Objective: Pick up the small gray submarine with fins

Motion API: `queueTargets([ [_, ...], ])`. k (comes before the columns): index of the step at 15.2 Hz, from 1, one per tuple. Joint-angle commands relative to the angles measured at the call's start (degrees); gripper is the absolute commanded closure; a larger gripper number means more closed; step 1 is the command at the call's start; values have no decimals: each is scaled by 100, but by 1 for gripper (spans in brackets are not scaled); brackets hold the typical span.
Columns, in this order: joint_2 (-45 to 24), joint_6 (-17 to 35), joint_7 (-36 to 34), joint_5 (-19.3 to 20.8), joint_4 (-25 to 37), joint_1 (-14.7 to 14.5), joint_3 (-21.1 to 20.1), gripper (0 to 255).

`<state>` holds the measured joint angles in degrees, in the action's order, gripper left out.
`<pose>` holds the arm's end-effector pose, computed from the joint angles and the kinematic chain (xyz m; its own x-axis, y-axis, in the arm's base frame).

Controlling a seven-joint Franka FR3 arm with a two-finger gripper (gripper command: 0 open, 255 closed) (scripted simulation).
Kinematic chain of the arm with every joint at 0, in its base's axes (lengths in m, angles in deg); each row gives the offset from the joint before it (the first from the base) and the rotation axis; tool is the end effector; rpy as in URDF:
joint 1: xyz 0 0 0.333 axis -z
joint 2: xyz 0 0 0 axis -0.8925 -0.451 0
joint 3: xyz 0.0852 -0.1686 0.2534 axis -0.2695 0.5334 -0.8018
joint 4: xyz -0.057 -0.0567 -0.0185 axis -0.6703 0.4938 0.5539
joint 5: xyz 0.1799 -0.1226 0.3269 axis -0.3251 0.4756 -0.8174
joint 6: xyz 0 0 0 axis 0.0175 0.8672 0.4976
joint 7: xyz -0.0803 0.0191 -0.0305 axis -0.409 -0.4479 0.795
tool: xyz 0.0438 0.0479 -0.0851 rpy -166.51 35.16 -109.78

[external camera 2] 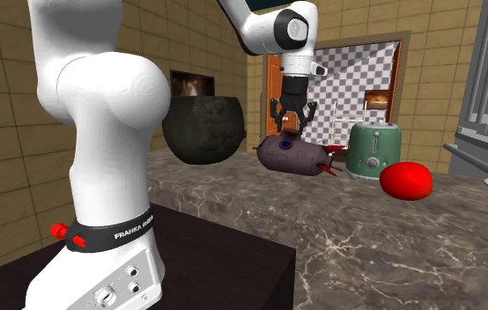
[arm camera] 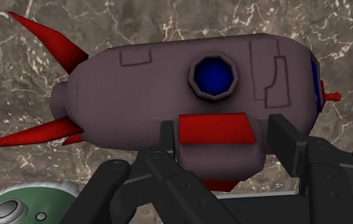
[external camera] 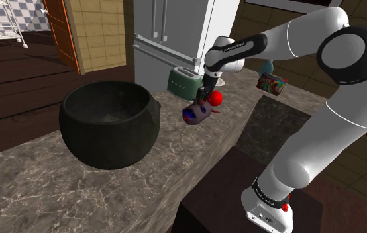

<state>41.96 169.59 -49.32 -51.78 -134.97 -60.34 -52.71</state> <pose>0.4817 -0.1547 0.3963 0.9972 0.0466 0.0588 0.0516 -0.9949 -0.0869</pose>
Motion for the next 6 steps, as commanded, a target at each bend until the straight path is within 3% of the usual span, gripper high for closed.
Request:
queueTargets([
  [1,85,-143,-24,35,76,8,1,255],
  [6,193,-385,-76,83,216,11,-8,255],
])
